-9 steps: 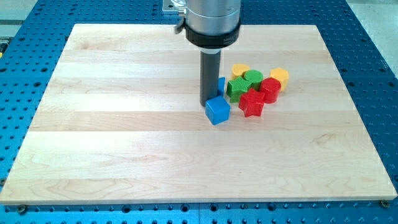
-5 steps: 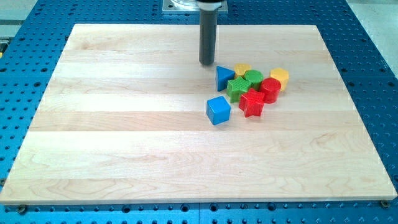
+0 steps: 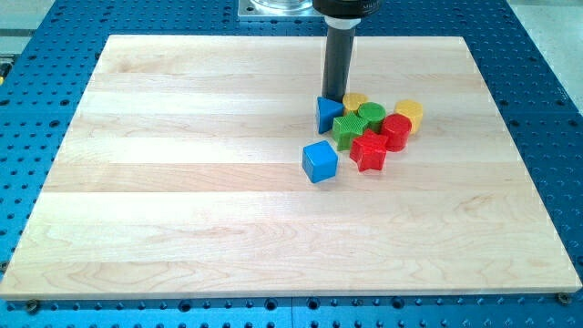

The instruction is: Move the blue triangle towards the bottom left side of the board

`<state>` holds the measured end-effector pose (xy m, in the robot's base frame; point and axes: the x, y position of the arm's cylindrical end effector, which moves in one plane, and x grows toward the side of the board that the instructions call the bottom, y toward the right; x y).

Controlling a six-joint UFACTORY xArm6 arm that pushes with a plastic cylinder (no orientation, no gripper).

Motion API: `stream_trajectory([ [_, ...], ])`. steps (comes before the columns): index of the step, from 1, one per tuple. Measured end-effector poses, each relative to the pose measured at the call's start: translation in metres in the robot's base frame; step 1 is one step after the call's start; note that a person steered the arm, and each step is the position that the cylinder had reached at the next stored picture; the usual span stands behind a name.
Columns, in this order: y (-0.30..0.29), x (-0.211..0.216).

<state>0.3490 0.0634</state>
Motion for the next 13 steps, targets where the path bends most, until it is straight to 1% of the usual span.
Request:
stream_trajectory([
  [1,-0.006,0.019],
  [2,-0.018,0.054],
  [3,-0.019,0.059],
  [5,-0.014,0.115],
  [7,0.009,0.128],
  [8,-0.022,0.109],
  [9,-0.075,0.106],
  [10,-0.104,0.114],
  [12,-0.078,0.164],
  [13,-0.079,0.186],
])
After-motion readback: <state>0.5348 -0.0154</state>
